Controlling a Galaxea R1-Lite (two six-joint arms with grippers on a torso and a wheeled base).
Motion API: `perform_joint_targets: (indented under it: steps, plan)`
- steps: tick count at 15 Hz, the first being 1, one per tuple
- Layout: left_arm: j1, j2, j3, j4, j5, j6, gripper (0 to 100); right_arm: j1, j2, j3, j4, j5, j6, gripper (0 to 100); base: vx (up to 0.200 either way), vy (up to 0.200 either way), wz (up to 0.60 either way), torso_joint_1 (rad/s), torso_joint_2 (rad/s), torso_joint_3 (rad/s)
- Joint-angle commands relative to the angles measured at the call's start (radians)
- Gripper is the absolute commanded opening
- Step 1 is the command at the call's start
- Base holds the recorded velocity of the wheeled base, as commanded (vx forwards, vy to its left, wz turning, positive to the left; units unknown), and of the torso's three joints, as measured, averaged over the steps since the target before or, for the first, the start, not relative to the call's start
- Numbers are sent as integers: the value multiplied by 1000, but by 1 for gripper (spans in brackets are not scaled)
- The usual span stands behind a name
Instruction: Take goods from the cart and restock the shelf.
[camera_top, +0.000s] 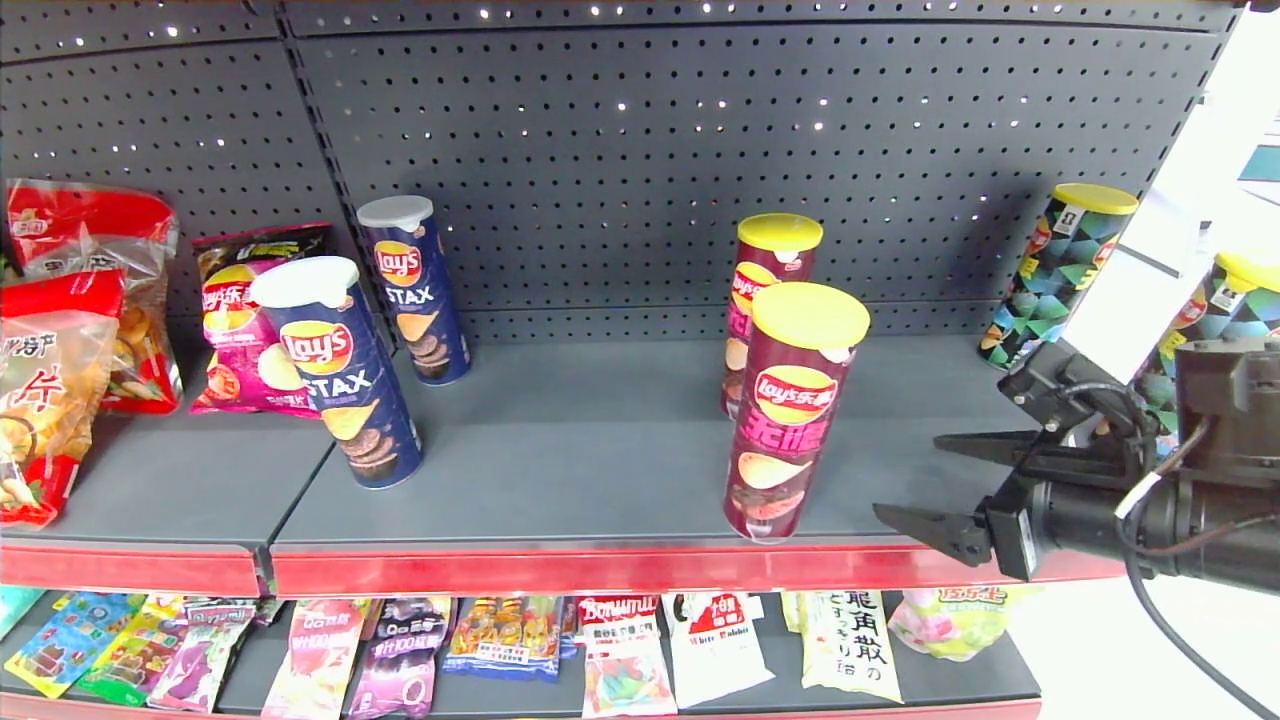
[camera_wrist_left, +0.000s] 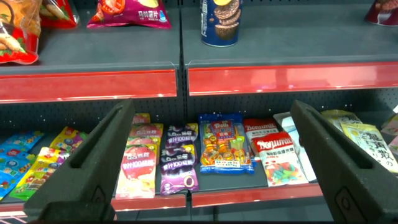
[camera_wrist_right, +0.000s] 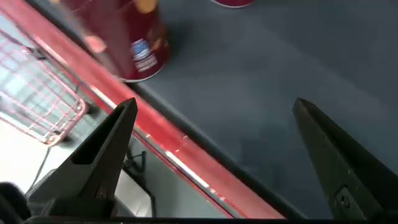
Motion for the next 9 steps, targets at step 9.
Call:
perform_joint_targets:
  steps: [9]
  plan:
    - [0, 0, 0, -2, 0, -1, 100, 46, 157, -61, -4, -28, -25, 100, 0, 0, 0, 0, 0, 0]
